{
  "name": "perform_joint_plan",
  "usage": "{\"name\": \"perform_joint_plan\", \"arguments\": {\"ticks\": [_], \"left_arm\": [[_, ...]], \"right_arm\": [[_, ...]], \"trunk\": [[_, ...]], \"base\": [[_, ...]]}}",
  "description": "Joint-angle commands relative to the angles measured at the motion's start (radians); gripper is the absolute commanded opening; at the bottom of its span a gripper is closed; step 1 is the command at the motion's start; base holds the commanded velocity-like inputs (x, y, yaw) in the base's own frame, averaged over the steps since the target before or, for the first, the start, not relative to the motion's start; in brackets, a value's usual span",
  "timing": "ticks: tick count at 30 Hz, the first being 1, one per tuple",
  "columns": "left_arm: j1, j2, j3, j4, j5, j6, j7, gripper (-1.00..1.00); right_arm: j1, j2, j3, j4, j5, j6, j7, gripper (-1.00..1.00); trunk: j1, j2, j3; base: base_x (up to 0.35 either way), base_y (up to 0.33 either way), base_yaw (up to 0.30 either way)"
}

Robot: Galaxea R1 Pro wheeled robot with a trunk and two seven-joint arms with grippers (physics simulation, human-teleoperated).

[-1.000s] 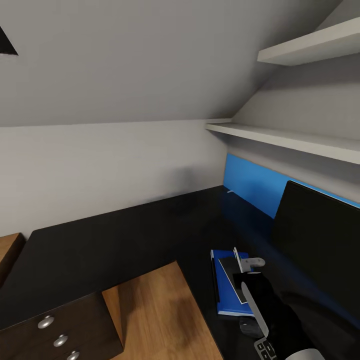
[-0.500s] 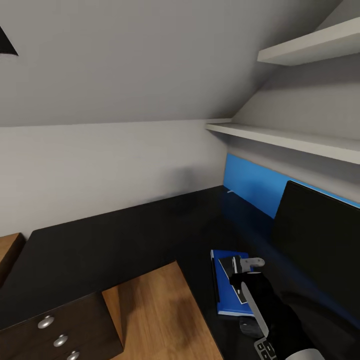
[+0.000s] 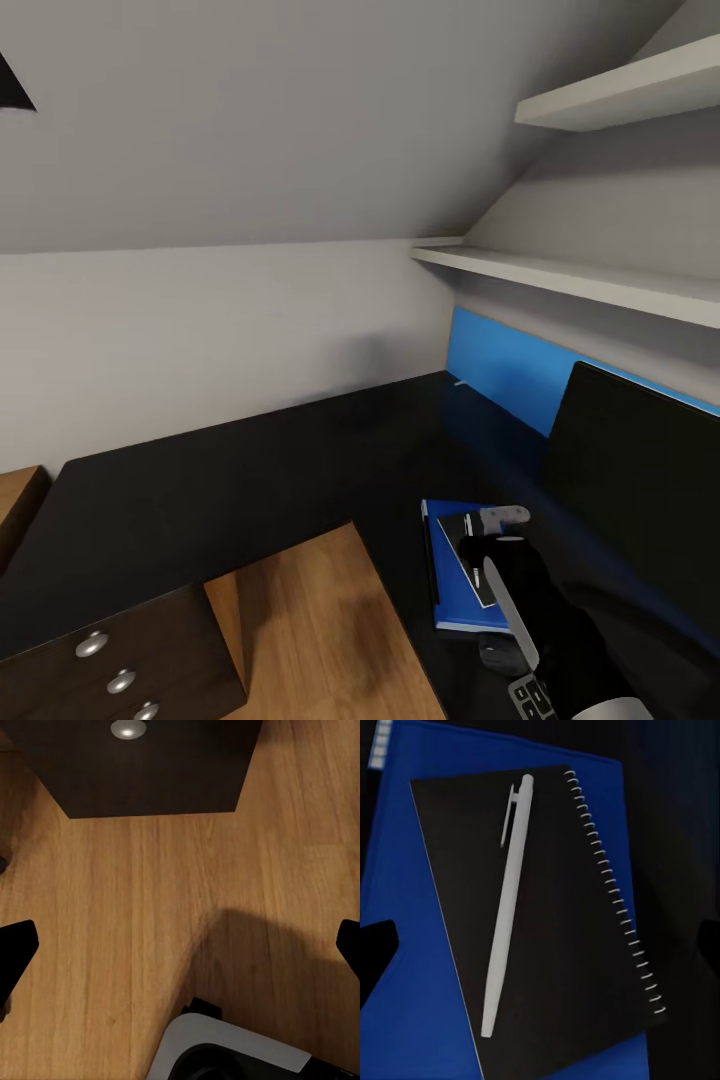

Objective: In the bedroom, organize the workspace by keeping the computer under the desk, ensuring the monitor is on the desk, placing the keyboard on the desk next to the monitor, placing the mouse on the desk next to the keyboard, moving the folder from the swivel chair onto the desk next to the mouse, stacking the notebook on top of the folder with the pen on top of the notebook, and positioning the swivel chair next to the desk.

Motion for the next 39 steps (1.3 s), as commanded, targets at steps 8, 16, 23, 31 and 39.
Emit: {"name": "perform_joint_plan", "arguments": {"ticks": [8, 16, 23, 31, 39], "left_arm": [[-0.001, 0.000, -0.001, 0.001, 0.010, -0.003, -0.007, 1.00], [-0.001, -0.001, -0.001, 0.001, 0.010, -0.001, -0.007, 1.00], [-0.001, -0.001, -0.001, 0.001, 0.010, -0.001, -0.007, 1.00], [-0.001, -0.001, -0.001, 0.001, 0.011, -0.001, -0.006, 1.00], [-0.001, -0.001, -0.001, 0.001, 0.011, -0.002, -0.007, 1.00]], "right_arm": [[-0.001, 0.003, 0.003, -0.113, -0.013, 0.004, -0.014, 1.00], [0.002, 0.023, 0.006, -0.176, -0.016, 0.003, -0.016, 1.00], [0.015, 0.055, 0.009, -0.185, -0.014, -0.049, -0.019, 1.00], [0.031, 0.066, 0.055, -0.181, -0.012, -0.114, -0.021, 1.00], [0.041, 0.068, 0.105, -0.178, -0.011, -0.132, -0.020, 1.00]], "trunk": [[0.000, -0.001, -0.001], [0.000, -0.001, -0.003], [0.000, -0.001, -0.004], [0.000, -0.001, -0.005], [0.000, -0.001, -0.005]], "base": [[0.000, 0.000, 0.001], [0.000, 0.000, 0.133], [0.000, 0.000, 0.251], [0.000, 0.000, 0.270], [-0.064, 0.000, 0.272]]}}
